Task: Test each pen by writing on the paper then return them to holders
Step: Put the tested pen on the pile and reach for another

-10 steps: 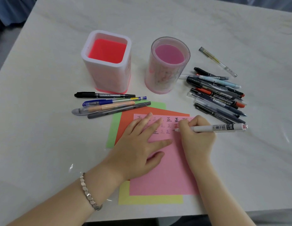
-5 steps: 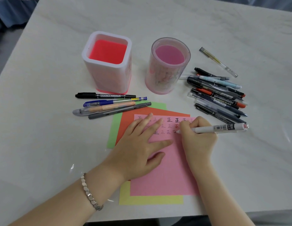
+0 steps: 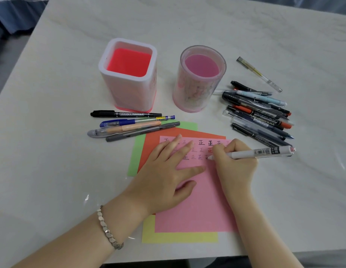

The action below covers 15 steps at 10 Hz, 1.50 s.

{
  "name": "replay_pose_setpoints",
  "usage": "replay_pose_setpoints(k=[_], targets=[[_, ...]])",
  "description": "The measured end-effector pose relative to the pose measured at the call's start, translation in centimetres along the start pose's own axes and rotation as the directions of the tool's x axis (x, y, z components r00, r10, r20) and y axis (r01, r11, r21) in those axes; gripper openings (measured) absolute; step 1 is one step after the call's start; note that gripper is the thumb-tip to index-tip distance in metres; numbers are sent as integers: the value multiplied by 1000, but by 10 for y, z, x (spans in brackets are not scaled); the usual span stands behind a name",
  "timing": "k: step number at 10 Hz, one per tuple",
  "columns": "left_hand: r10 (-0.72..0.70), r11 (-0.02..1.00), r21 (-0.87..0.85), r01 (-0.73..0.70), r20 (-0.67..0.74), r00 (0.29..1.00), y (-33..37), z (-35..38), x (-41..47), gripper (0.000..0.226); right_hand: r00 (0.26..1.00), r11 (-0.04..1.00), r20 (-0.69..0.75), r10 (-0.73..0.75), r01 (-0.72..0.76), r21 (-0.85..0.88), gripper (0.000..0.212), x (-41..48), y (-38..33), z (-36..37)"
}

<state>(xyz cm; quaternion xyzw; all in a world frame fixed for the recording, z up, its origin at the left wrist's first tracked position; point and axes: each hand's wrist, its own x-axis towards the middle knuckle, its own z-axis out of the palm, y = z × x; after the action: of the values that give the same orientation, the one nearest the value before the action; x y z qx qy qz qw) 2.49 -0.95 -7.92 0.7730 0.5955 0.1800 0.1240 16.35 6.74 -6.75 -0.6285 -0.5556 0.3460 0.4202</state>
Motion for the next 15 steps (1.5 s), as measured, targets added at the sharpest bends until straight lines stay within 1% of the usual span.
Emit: replay_pose_setpoints(k=[1,2,3,4,5,6,7,8,9,10,11,12,13,14,15], targets=[[1,1000,3,-1,2,1000,0,0,0,34,1000,1000,19,-5,5,-15,23,0,2,1],[1,1000,-2,-1,6,1000,-1,0,0,35,999,999,-36,-20,19,-34,25,-1,2,0],[2,1000,-3,-2,7,1000,-1,1,-1,34,999,999,-47,-24,22,-43,26,-1,1,-1],[7,1000,0,-7,-2,1000,-1,1,-1,34,998,996,-61,32,-27,80,26,-2,-5,-5],[6,1000,-9,-6,-10,1000,-1,1,0,33,994,982,-73,79,-66,175,33,1,-8,-9],[20,1000,-3,-20,-16,1000,-2,1,-1,33,997,979,4,81,-81,189,32,9,-13,-26],[37,999,3,-37,-32,999,-2,1,-1,32,994,981,100,43,-61,187,23,14,-24,-43],[38,999,10,-38,-35,999,-2,2,-1,33,939,885,305,160,-273,378,46,21,-36,-64],[25,1000,-2,-25,-30,999,-1,1,-1,32,958,904,253,134,-223,366,44,19,-45,-73],[8,1000,-11,-8,-10,1000,0,1,-1,33,960,845,244,136,-241,477,27,17,-50,-74],[-6,1000,-27,5,-3,1000,0,0,-1,33,775,483,568,277,-624,615,49,18,-55,-76],[-3,1000,-17,3,3,1000,-1,1,-2,32,689,391,651,318,-721,572,56,18,-54,-74],[0,1000,-18,0,-1,1000,-2,2,-2,33,667,373,655,355,-743,555,40,17,-55,-67],[7,1000,5,-7,-8,1000,-2,3,-2,33,665,403,622,412,-746,531,45,17,-56,-65],[18,1000,14,-18,-17,1000,-3,4,-2,33,672,429,558,487,-740,518,53,17,-52,-63]])
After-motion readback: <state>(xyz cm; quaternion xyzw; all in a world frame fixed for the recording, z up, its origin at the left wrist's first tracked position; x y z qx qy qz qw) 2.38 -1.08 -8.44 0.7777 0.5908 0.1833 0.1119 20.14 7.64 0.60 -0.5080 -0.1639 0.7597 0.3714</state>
